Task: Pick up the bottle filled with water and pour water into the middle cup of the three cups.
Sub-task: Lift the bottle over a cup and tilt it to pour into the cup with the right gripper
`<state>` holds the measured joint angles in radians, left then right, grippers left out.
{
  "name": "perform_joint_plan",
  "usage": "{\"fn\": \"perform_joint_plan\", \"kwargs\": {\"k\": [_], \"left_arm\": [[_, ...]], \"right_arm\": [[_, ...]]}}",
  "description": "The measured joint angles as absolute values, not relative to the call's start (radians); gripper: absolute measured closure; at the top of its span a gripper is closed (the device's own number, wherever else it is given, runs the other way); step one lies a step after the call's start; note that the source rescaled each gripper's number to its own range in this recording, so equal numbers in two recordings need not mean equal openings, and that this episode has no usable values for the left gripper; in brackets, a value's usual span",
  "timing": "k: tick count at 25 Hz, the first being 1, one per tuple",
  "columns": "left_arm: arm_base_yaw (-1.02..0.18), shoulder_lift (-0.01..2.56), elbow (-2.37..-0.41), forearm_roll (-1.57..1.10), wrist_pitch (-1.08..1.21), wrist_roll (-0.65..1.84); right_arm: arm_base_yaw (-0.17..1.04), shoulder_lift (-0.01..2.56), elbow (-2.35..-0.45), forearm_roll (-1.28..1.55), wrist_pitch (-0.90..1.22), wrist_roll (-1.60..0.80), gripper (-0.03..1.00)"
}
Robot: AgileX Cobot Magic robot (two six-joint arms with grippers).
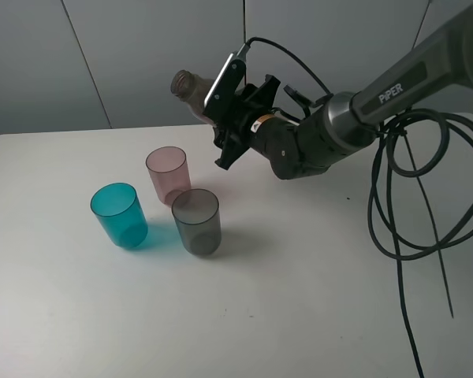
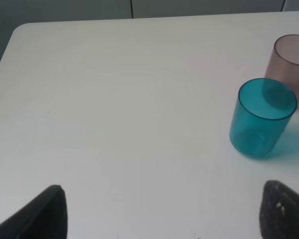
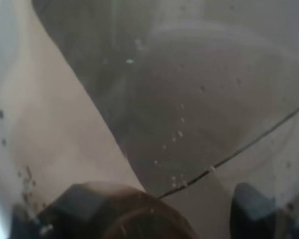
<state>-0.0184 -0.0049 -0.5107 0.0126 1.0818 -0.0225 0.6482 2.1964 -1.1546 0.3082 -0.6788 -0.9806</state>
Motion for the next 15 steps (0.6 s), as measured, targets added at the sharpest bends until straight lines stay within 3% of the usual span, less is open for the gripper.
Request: {"fn": "perform_joint_plan", "kwargs": {"k": [15], "left_arm": [[-0.018, -0.005, -0.511, 0.013, 1.082, -0.022]], "right_arm": [[0.648, 2.198, -1.160, 0.380, -0.675, -1.348, 0.96]]}}
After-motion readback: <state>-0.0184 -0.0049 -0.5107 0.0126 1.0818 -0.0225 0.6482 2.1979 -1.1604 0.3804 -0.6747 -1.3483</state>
